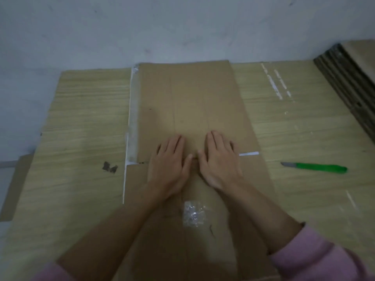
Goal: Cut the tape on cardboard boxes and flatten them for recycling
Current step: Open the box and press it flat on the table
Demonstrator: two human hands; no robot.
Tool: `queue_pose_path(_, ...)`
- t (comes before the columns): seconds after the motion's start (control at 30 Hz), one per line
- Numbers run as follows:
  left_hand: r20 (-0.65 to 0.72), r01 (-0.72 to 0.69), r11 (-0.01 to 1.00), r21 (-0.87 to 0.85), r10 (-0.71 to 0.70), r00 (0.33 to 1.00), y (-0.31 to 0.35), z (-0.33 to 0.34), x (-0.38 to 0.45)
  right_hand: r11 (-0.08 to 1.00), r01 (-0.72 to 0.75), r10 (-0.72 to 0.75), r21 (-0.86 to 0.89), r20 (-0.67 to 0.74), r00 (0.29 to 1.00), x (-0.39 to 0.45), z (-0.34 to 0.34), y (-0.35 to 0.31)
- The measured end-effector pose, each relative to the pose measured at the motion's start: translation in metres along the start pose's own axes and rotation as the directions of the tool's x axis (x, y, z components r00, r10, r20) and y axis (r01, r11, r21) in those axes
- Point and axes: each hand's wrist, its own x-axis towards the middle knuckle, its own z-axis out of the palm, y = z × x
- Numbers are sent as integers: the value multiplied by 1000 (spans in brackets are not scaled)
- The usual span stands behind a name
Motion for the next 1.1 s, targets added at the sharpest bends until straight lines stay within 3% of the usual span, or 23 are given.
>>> queue_pose_path(0.17, 25, 160, 984, 76, -162, 986, -41, -7, 61, 997, -73, 71, 10, 107, 992, 77, 2, 23)
queue_pose_path(0.27, -40, 256, 961, 102, -253, 967, -52, -1, 75, 988, -153, 153, -10, 58, 987, 102, 8, 33)
queue_pose_path(0.37, -73, 273, 956, 106, -266, 961, -52, 5, 76, 985, -173, 173, -26, 9, 985, 101, 9, 34)
queue_pose_path(0.5, -61, 264, 958, 114, -259, 964, -53, 3, 78, 988, -155, 154, 9, 73, 985, 104, 3, 33)
queue_pose_path(0.6, -60, 228, 966, -121, -236, 970, -56, -9, 78, 977, -133, 110, 164, 146, 983, 96, -15, 42)
queue_pose_path(0.67, -111, 164, 904, -394, -224, 968, -59, -22, 69, 958, -179, 168, 226, 65, 984, 70, -21, 49)
queue_pose_path(0.73, -217, 138, 880, -455, -260, 941, -62, -33, 50, 923, -305, 317, 233, -17, 948, 33, -22, 52)
queue_pose_path(0.8, -284, 240, 861, -449, -392, 875, -63, -37, 28, 885, -387, 410, 260, -38, 911, 2, -19, 50)
queue_pose_path(0.93, -75, 520, 693, -499, -632, 771, -61, -38, -3, 795, -449, 501, 407, -25, 865, -24, -24, 46)
queue_pose_path(1.03, 62, 536, 656, -531, -600, 797, -64, -45, -11, 691, -580, 597, 432, 112, 794, -27, -36, 40)
queue_pose_path(1.1, 155, 539, 513, -668, -613, 775, -71, -55, -14, 579, -615, 639, 535, 171, 750, -32, -44, 38)
